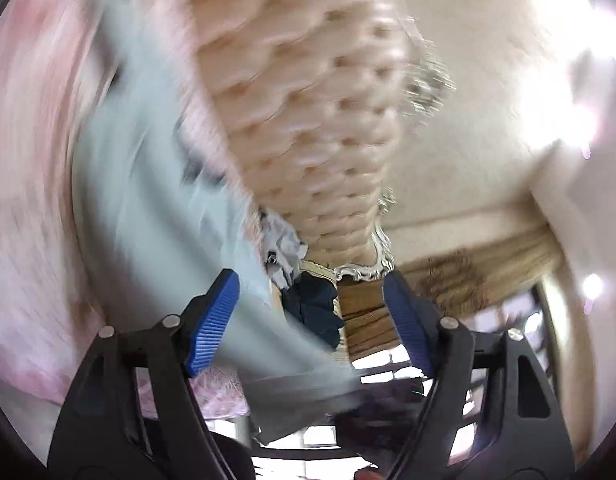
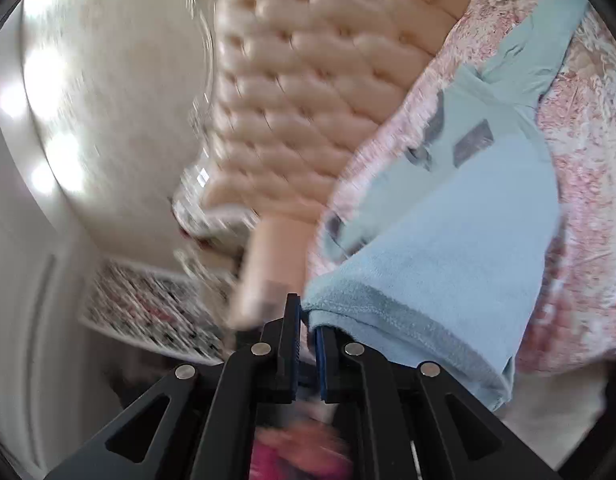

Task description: Fold clothes

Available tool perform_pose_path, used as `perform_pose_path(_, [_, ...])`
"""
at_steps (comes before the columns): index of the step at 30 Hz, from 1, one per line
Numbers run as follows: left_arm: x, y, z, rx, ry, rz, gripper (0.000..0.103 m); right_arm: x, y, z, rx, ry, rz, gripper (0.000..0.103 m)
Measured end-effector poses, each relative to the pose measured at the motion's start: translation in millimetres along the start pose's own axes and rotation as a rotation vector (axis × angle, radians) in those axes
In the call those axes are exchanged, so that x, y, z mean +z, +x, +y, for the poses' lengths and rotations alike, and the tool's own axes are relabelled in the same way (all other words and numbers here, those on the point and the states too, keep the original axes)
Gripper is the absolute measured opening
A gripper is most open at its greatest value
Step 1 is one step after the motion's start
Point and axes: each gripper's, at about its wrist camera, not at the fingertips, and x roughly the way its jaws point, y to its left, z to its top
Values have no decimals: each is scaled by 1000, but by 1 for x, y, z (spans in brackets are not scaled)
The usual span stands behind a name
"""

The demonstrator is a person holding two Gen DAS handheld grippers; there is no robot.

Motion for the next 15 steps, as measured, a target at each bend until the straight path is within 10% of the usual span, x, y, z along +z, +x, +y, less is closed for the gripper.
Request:
perform_pose_path(3, [22,-45,-47,89,182,32,76,-26,17,-7,-128,-66,112,11])
perform_pose_path(8, [3,-62,-28,329,232,124,80,-77,48,-68,-671,-152,359,15])
perform_pose_path(11, [-27,-60,17,390,182,186,80,-88,28,-87,-782,-121,345,16])
perform_pose_path(15, [-49,-51,59,516,114,237,83,-82,15,-47,-893,-330,212,43])
